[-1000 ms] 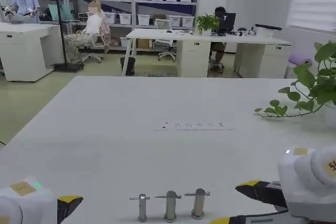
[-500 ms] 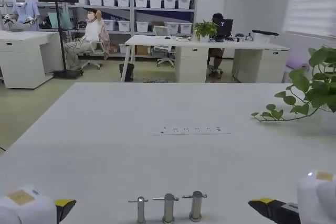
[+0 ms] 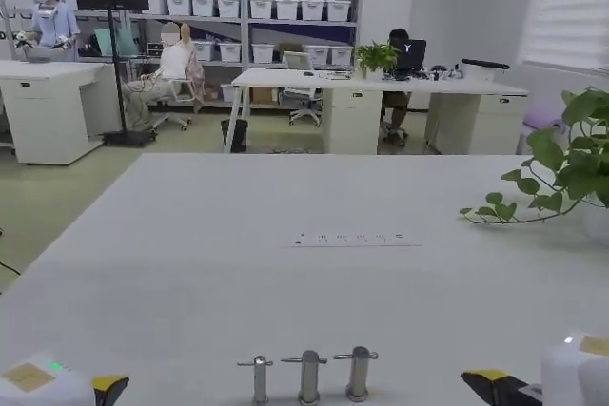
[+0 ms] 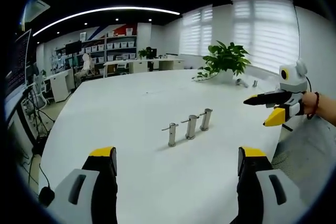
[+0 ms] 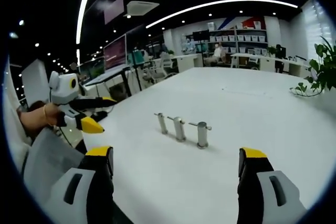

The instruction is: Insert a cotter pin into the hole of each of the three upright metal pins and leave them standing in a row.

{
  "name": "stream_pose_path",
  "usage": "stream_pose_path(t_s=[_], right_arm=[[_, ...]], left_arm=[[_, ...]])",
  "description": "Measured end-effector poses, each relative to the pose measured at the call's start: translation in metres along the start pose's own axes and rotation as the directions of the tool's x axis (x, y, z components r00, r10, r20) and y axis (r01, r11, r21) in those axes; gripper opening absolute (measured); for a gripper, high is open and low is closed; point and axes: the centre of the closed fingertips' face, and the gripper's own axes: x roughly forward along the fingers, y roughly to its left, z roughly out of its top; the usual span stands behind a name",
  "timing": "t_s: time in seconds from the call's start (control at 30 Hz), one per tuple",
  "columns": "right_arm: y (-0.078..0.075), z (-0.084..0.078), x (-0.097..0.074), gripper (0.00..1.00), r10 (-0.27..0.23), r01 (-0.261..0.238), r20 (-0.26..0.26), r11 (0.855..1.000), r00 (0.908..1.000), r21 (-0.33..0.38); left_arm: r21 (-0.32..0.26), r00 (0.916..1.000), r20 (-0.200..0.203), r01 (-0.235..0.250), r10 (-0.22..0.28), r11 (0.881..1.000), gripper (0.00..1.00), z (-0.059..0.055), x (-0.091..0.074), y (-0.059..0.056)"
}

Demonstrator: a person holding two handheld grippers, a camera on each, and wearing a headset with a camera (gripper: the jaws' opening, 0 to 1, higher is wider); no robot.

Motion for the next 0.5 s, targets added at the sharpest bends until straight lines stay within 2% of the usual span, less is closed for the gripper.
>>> stream_pose_path(t_s=[0.1,0.5], right_arm=[[0.0016,0.0014,-0.001,1.0,-0.002,0.001,0.012,1.0,0.9999,0.01],[0.0075,-0.0031,-0.0035,1.0,-0.007,0.007,-0.013,1.0,0.9999,0.0]], left_arm=[[-0.011,1.0,0.004,0.0,0.0,1.0,0.96,-0.0013,-0.0015,-0.0008],[0.004,0.9999,0.014,-0.001,0.001,1.0,0.93,-0.0011,-0.0037,-0.0041]])
